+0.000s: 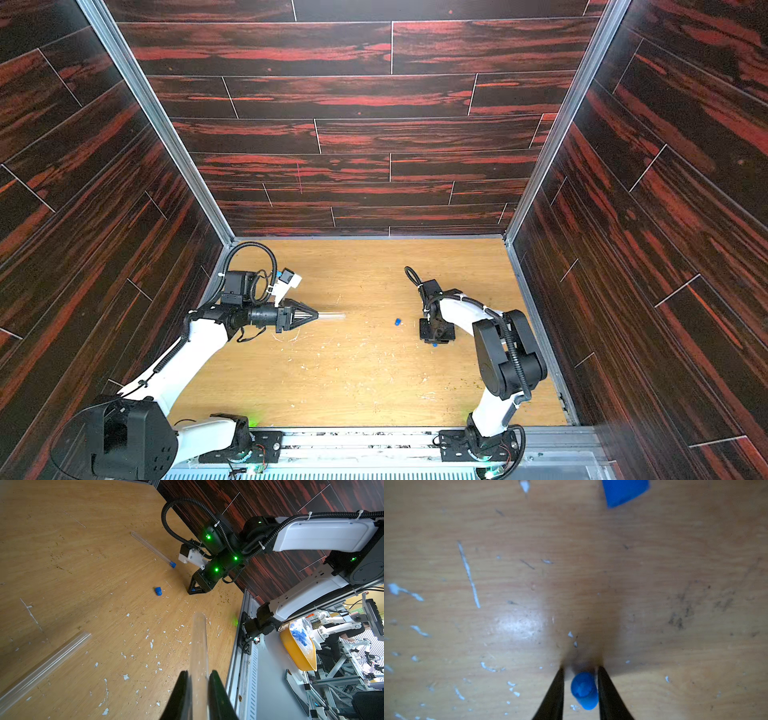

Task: Insert stoppers into test tubes
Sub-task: Pick up the stopper from the center of the board.

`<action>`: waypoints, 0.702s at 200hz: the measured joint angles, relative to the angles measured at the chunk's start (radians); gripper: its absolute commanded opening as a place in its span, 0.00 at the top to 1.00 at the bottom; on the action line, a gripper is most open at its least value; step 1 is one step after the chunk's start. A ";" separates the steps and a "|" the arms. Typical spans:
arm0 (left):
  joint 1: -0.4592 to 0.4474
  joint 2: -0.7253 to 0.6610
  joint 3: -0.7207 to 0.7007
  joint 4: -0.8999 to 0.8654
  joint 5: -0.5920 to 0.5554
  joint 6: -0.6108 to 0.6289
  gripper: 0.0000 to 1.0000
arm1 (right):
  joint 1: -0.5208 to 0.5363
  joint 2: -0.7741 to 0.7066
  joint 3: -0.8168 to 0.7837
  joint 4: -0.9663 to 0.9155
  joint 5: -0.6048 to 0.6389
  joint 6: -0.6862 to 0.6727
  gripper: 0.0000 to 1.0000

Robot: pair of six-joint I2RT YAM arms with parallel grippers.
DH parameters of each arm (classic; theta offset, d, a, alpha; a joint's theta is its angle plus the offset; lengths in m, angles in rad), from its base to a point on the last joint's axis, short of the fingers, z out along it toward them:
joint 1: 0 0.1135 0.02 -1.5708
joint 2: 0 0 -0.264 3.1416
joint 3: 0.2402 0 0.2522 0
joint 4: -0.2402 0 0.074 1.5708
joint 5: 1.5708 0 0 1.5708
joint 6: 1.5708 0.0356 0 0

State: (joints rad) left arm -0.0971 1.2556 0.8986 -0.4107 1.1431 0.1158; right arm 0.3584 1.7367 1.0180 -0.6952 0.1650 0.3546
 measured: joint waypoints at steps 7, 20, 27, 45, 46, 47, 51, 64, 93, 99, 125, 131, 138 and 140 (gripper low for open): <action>0.000 0.000 0.000 0.000 0.000 0.000 1.00 | 0.000 0.002 0.002 0.000 0.002 0.000 0.71; 0.000 0.000 0.000 0.000 0.000 0.000 1.00 | 0.000 0.004 0.005 0.000 0.004 0.000 0.72; 0.000 0.000 0.000 0.000 0.000 0.000 1.00 | 0.000 0.006 0.006 0.000 0.004 -0.001 0.73; 0.000 0.000 0.000 0.000 0.000 0.000 1.00 | 0.000 0.006 0.008 0.001 0.003 -0.001 0.74; 0.000 0.000 0.000 0.000 0.000 0.000 1.00 | 0.000 0.006 0.008 0.001 0.003 -0.001 0.74; 0.000 0.000 0.000 0.000 0.000 0.000 1.00 | 0.000 0.006 0.008 0.001 0.003 -0.001 0.74; 0.000 0.000 0.000 0.000 0.000 0.000 1.00 | 0.000 0.006 0.008 0.001 0.003 -0.001 0.74; 0.000 0.000 0.000 0.000 0.000 0.000 1.00 | 0.000 0.006 0.008 0.001 0.003 -0.001 0.74; 0.000 0.000 0.000 0.000 0.000 0.000 1.00 | 0.000 0.006 0.008 0.001 0.003 -0.001 0.73; 0.000 0.000 0.000 0.000 0.000 -0.001 1.00 | 0.000 0.006 0.008 0.001 0.004 -0.001 0.73; 0.000 0.000 0.000 0.000 0.000 -0.001 1.00 | 0.000 0.006 0.008 0.000 0.004 -0.001 0.73; 0.000 0.000 0.000 0.000 -0.001 -0.001 1.00 | 0.000 0.006 0.008 0.000 0.004 -0.001 0.73; 0.000 0.000 0.000 0.000 -0.001 -0.001 1.00 | 0.000 0.006 0.008 0.000 0.005 -0.001 0.74; 0.000 0.000 0.000 0.000 -0.001 -0.001 1.00 | 0.000 0.006 0.008 0.000 0.005 -0.001 0.74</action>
State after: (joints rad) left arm -0.0971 1.2556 0.8986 -0.4103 1.1423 0.1150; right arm 0.3584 1.7432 1.0256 -0.6949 0.1696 0.3534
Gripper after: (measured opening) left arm 0.181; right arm 0.267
